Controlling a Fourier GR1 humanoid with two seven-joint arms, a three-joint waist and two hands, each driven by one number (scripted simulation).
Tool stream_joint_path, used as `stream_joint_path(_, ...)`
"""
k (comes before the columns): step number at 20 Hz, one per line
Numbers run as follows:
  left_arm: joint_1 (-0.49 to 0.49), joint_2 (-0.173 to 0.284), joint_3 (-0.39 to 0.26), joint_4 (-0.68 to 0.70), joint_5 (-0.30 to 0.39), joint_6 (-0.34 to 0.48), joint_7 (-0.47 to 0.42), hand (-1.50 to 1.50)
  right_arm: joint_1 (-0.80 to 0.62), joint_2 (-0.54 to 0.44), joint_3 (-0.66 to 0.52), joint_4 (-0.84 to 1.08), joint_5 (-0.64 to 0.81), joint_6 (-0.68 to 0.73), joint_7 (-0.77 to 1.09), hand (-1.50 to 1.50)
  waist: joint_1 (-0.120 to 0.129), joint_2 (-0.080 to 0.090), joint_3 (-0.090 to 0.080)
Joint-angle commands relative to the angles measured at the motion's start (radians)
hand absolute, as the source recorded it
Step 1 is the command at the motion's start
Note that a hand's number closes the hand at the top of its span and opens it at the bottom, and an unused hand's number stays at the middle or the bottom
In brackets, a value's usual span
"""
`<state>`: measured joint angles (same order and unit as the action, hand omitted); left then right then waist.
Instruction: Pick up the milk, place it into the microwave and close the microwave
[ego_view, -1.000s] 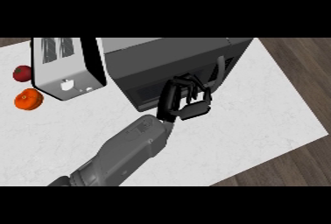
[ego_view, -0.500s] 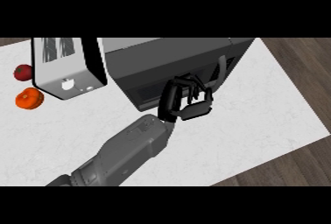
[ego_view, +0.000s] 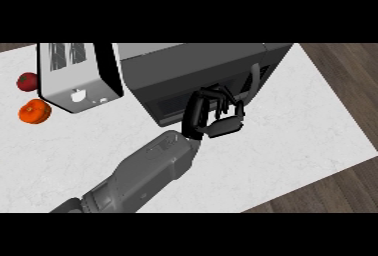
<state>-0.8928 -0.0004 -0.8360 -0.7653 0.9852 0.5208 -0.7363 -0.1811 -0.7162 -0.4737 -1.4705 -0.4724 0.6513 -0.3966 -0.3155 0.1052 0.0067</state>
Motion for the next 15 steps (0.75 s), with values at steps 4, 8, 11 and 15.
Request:
stream_joint_path(4, -0.088, 0.000, 0.034, 0.073, 0.037, -0.021, 0.019, 1.50, -0.040, -0.027, -0.010, 0.058, -0.035, 0.031, 0.000, -1.50, 0.003, 0.016, -0.003)
stream_joint_path(8, -0.102, 0.000, 0.027, 0.086, 0.045, -0.023, 0.014, 1.50, -0.059, -0.040, -0.015, 0.086, -0.050, 0.036, 0.007, -1.50, 0.015, 0.013, -0.002)
stream_joint_path(11, -0.105, 0.000, 0.015, 0.078, 0.061, -0.019, 0.011, 1.50, -0.062, -0.053, -0.015, 0.105, -0.058, 0.051, 0.014, -1.50, -0.002, 0.011, -0.002)
stream_joint_path(15, -0.106, 0.000, 0.009, 0.091, 0.075, -0.017, 0.006, 1.50, -0.080, -0.064, -0.013, 0.116, -0.070, 0.062, 0.018, -1.50, -0.001, 0.013, -0.002)
